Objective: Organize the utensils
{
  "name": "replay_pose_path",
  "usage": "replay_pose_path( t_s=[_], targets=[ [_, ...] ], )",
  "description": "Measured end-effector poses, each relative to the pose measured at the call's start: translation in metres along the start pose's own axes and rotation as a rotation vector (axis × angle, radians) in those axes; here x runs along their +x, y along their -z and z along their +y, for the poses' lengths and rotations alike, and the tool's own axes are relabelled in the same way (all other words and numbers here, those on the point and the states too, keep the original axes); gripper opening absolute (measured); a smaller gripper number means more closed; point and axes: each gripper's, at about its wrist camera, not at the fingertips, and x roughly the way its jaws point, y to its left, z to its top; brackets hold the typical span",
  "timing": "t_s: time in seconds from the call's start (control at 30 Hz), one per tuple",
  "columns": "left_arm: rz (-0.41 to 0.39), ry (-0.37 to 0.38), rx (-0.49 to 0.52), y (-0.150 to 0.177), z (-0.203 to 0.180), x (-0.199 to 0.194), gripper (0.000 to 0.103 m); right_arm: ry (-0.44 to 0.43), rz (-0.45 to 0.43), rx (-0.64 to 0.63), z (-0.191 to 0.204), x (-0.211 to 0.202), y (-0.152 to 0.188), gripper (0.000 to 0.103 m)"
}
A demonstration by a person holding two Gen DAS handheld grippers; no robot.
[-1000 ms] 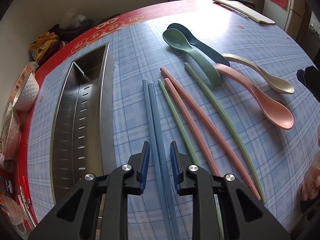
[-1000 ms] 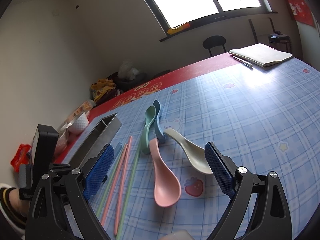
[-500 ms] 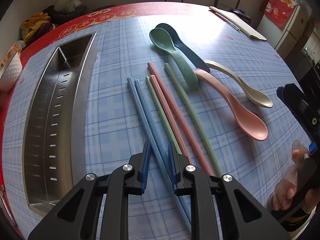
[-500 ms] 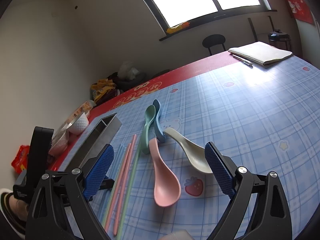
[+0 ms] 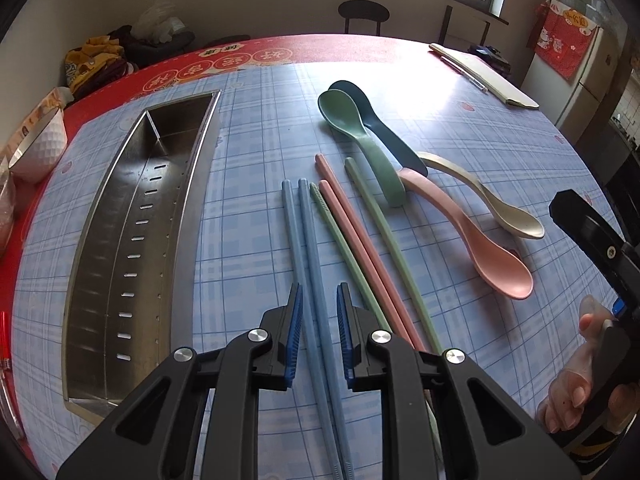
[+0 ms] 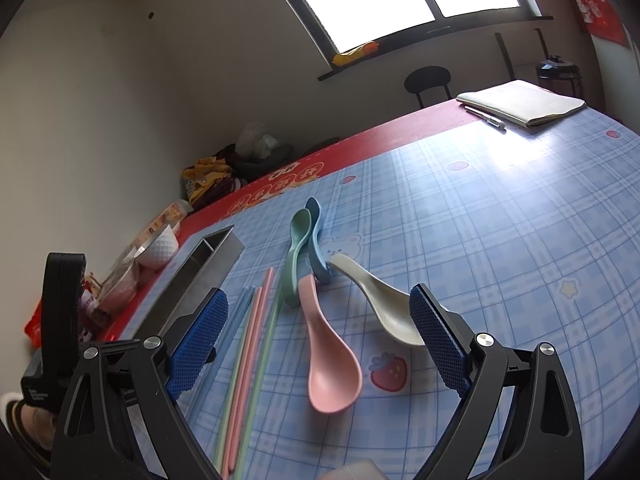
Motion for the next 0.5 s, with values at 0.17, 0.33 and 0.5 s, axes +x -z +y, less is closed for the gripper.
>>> replay_pose_path(
  t_s=[0.17, 0.33, 0.5],
  targets=[
    [0.012, -0.066, 0.016, -0.002, 0.003, 0.009, 0.017, -0.001, -0.004, 0.001, -0.001, -0.001, 0.000, 0.089],
    [0.012, -0.089, 0.047, 0.003, 0.001, 0.014, 0.016, -0.001, -0.003, 0.001, -0.001, -0.001, 0.001, 0.089],
    [0.007, -0.114, 0.108, 0.014, -0.007, 0.013, 0.016, -0.002, -0.004, 0.003, -0.001, -0.001, 0.001, 0.089]
  ],
)
